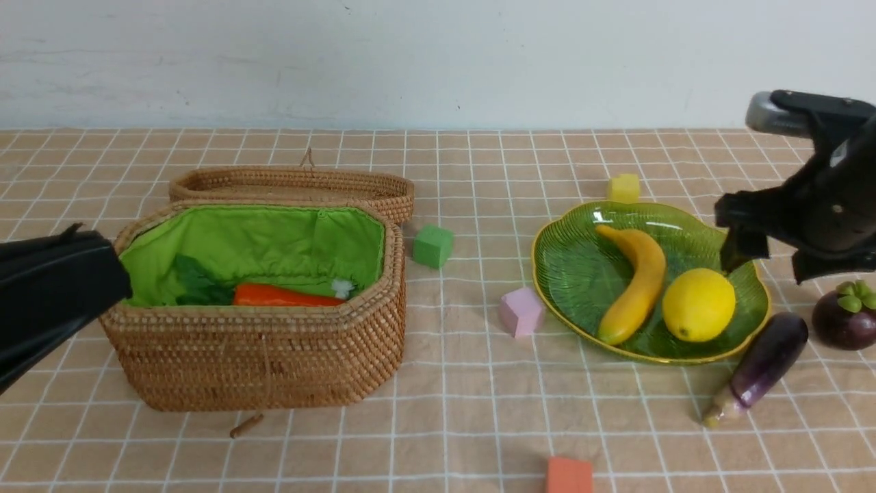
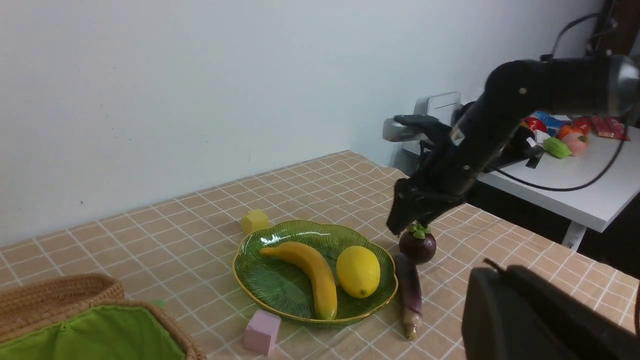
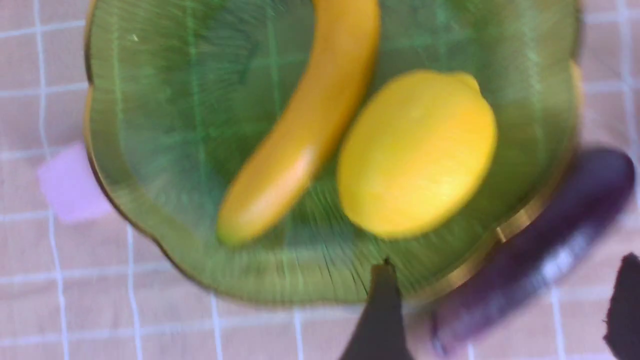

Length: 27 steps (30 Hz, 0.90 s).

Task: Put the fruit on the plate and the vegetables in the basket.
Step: Grab an eggplant with your right arm and place it in the basket on the left.

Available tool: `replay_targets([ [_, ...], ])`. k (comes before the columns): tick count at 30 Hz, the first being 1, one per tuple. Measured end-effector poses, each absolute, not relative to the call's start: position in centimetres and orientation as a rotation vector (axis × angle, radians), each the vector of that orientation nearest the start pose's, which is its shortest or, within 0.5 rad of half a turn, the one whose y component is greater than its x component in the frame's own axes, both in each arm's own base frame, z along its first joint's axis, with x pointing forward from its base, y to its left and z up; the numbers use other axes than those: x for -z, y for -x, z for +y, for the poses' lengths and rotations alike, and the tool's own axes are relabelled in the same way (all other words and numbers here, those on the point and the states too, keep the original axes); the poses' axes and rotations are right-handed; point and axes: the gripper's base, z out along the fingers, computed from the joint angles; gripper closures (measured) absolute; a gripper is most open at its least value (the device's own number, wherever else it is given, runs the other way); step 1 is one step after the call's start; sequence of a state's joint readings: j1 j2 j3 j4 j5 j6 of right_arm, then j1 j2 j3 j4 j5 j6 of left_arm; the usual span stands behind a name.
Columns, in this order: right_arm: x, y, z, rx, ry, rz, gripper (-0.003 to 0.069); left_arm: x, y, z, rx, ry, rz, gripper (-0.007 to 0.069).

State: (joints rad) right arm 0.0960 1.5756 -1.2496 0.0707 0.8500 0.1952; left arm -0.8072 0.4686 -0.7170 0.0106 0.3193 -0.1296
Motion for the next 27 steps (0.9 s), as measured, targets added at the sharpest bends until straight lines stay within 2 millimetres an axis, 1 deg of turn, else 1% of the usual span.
replay_targets([
  [1,-28.2,-31.7,3.5,-0.186,-0.218,2.678,0.0136,-39.0,-6.0,-6.2,0.725,-0.537,1.509,0.0637],
  [2,-27.8,-31.1,3.5,-0.19,-0.246,2.688,0.0144,-38.9,-6.0,-6.2,0.723,-0.538,1.51,0.0637],
  [3,-26.6,-29.8,3.3,-0.195,-0.309,2.712,0.0155,-38.9,-6.0,-6.2,0.719,-0.542,1.516,0.0637],
  [4,-25.4,-29.1,3.3,-0.2,-0.366,2.724,0.0159,-38.8,-6.0,-6.2,0.714,-0.546,1.523,0.0637],
  [5,-25.2,-29.0,3.2,-0.201,-0.377,2.726,0.016,-38.8,-6.0,-6.2,0.714,-0.546,1.524,0.0637],
  [6,-23.7,-28.5,3.1,-0.208,-0.455,2.723,0.0158,-38.7,-6.0,-6.2,0.709,-0.551,1.536,0.0637],
  [7,-22.8,-28.4,2.9,-0.212,-0.503,2.714,0.0151,-38.6,-6.0,-6.2,0.706,-0.553,1.542,0.0637],
  [8,-22.0,-28.6,2.7,-0.218,-0.545,2.696,0.0141,-38.5,-6.0,-6.2,0.702,-0.557,1.551,0.0637],
  [9,-21.9,-28.6,2.7,-0.219,-0.551,2.694,0.0139,-38.5,-6.0,-6.2,0.702,-0.557,1.551,0.0637],
  [10,-21.0,-29.2,2.5,-0.221,-0.591,2.682,0.012,-38.5,-6.0,-6.2,0.7,-0.559,1.556,0.0637],
  [12,-20.1,-29.8,2.2,-0.217,-0.617,2.678,0.0105,-38.4,-6.0,-6.2,0.698,-0.562,1.565,0.0637],
  [16,-17.9,-30.8,1.6,-0.2,-0.663,2.692,0.0098,-38.2,-6.0,-6.1,0.69,-0.571,1.591,0.0634],
  [21,-16.7,-32.0,1.5,-0.21,-0.673,2.659,0.0102,-37.9,-6.0,-6.1,0.686,-0.577,1.623,0.0634],
  [22,-15.9,-32.0,1.5,-0.188,-0.667,2.696,0.0117,-37.8,-6.0,-6.1,0.687,-0.578,1.629,0.0634],
  [25,-15.8,-32.0,1.4,-0.179,-0.662,2.708,0.0181,-37.8,-5.9,-6.2,0.701,-0.574,1.636,0.0631],
  [26,-15.8,-31.9,1.4,-0.173,-0.651,2.715,0.0215,-37.8,-5.9,-6.2,0.713,-0.569,1.64,0.063],
  [27,-15.8,-31.9,1.4,-0.172,-0.649,2.718,0.023,-37.8,-5.9,-6.2,0.715,-0.569,1.64,0.063],
])
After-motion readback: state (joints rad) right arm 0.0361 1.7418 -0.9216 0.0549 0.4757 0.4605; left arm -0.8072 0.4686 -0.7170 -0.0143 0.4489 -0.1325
